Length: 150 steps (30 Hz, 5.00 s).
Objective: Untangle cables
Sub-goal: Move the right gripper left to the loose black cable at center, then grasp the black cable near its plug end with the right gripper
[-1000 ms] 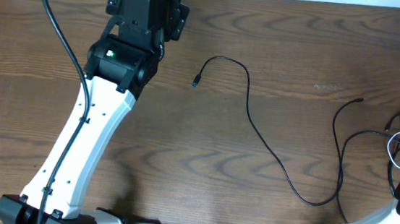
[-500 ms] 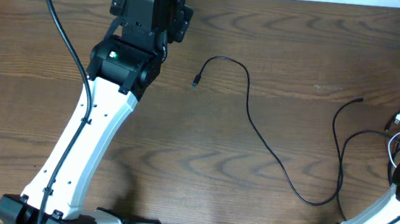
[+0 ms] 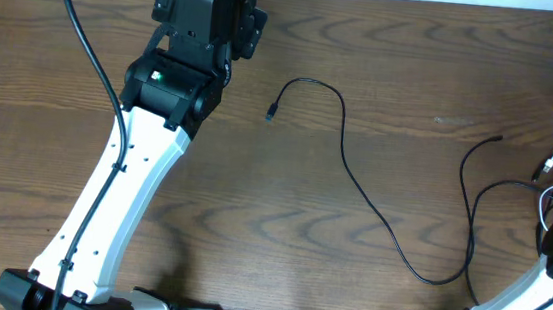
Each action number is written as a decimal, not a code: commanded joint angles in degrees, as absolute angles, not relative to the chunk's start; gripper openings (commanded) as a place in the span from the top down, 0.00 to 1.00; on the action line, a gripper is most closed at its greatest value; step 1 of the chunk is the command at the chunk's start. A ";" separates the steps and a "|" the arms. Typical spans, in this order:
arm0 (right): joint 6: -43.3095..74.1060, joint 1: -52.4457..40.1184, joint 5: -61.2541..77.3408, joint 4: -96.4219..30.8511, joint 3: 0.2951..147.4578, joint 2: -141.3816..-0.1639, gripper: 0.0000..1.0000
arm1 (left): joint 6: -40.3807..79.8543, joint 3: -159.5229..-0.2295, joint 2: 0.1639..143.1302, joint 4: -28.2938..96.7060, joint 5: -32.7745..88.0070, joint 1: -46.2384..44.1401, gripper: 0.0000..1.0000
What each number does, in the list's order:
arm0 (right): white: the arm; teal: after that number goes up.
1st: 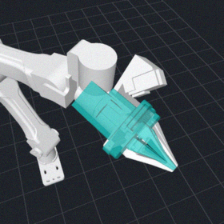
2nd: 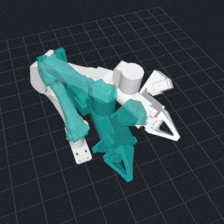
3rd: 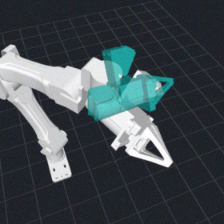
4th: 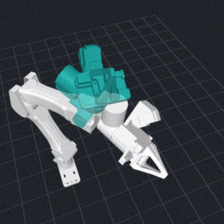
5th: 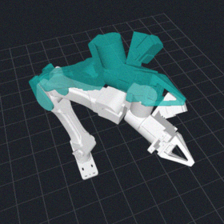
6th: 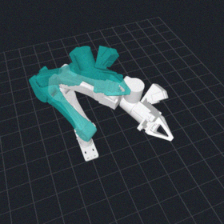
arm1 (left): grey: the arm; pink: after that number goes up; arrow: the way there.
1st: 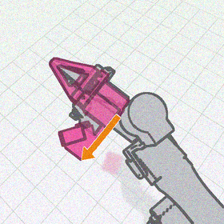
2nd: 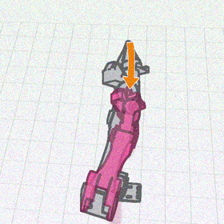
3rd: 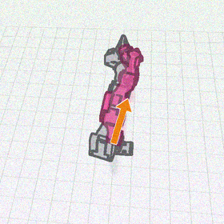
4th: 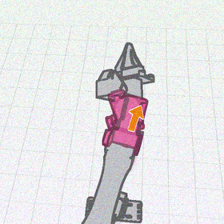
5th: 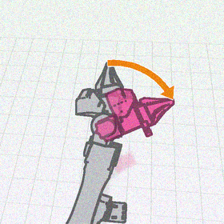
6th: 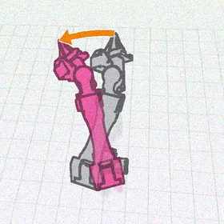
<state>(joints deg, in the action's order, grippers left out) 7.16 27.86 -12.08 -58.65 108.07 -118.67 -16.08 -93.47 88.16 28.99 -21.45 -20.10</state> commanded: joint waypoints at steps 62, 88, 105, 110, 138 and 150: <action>-2.46 -22.02 7.03 -74.37 92.12 -118.93 0.29 | -15.77 -93.97 86.91 29.23 -21.43 -20.01 0.02; -0.71 -22.44 7.29 -53.84 92.14 -124.55 0.09 | -15.77 -93.97 86.91 28.67 -21.43 -20.01 0.02; -0.69 -22.37 7.25 -55.09 92.12 -125.08 0.13 | -15.77 -93.97 86.91 28.64 -21.43 -20.01 0.02; -0.69 -22.39 7.22 -55.00 92.12 -126.37 0.13 | -15.77 -93.97 86.91 28.64 -21.43 -20.01 0.02; 1.89 -22.61 4.49 -57.80 92.14 -126.87 0.99 | -15.77 -93.97 86.89 28.60 -21.43 -20.01 0.02; 3.38 -21.67 4.67 -56.84 99.09 -121.51 0.99 | -15.77 -93.97 86.89 28.67 -21.43 -20.01 0.02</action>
<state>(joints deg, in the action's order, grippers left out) 2.39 -22.31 5.15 -56.86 95.18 -125.43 -16.10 -93.47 88.16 28.75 -21.43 -20.10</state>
